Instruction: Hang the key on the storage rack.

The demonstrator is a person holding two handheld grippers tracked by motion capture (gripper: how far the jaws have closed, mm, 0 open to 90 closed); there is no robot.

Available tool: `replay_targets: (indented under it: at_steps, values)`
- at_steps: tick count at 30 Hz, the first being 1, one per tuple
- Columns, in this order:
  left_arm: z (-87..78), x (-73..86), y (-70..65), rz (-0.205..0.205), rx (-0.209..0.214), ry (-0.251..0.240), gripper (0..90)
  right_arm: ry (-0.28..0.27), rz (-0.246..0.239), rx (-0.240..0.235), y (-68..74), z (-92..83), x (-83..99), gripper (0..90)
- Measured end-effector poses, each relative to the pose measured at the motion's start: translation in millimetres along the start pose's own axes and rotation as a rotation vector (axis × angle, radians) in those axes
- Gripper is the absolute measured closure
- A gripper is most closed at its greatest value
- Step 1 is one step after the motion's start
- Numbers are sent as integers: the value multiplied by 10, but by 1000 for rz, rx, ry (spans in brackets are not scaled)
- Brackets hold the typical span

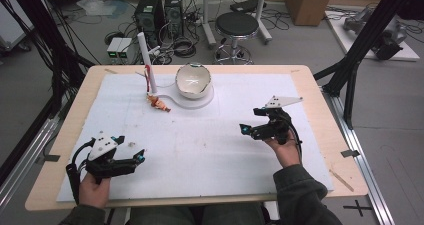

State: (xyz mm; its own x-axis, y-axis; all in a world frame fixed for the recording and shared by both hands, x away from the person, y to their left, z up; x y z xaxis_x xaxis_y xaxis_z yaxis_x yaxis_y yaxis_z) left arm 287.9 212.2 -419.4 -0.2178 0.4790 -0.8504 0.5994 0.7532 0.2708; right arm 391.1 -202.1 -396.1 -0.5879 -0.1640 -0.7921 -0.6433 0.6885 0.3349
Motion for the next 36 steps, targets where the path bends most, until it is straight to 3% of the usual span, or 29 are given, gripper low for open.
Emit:
replay_targets:
  at_steps: [18,36]
  values:
    - [2,3,-3,-1,1,1,195,16,-2,23,-75,-102,187,112]
    - [4,13,3,-4,2,2,195,14,27,38,-141,-212,408,111]
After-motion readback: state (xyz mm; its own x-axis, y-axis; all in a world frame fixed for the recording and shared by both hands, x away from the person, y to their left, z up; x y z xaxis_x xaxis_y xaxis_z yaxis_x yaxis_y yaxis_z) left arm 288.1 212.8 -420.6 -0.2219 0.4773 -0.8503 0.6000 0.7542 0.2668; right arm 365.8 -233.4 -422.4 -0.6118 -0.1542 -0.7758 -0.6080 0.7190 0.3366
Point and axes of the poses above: each handheld gripper's, and its own axes: z roughly forward along the jaws, x roughly out of its underside, y roughly to its left, the point moved 5 cm from there along z, roughly forward along the jaws, and after that the axes turned 15 degrees about z, right-handed, at the moved point
